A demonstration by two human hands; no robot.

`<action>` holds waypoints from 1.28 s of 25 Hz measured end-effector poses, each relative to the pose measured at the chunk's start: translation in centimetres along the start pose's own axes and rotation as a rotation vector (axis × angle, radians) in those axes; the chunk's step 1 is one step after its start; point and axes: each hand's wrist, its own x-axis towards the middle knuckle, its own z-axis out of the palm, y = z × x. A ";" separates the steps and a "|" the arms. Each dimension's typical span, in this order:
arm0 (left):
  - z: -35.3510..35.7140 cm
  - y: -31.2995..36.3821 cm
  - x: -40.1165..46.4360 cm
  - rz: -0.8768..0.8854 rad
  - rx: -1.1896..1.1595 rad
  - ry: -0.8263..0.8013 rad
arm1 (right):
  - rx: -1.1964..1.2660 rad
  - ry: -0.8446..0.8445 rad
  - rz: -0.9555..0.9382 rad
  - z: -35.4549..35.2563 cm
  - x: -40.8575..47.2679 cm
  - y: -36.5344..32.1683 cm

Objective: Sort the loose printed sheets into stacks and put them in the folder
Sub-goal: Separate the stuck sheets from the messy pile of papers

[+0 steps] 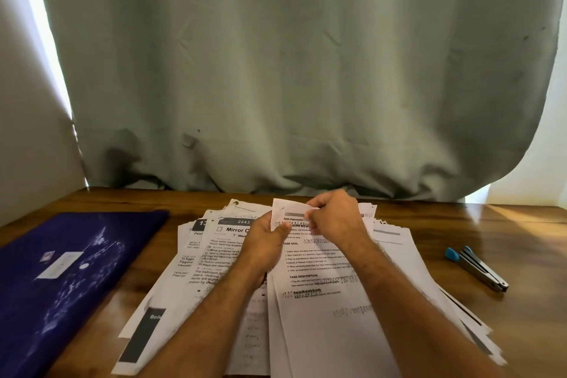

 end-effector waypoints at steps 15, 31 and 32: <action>0.7 1.0 -1.7 0.018 -0.050 -0.046 | -0.368 -0.022 -0.275 -0.9 -0.4 0.0; 3.5 2.0 -0.6 0.097 1.097 -0.009 | -0.430 0.011 -0.188 -8.8 0.0 3.4; 3.9 2.2 -0.2 0.111 1.202 0.009 | -0.401 0.025 -0.185 -9.0 -0.2 4.1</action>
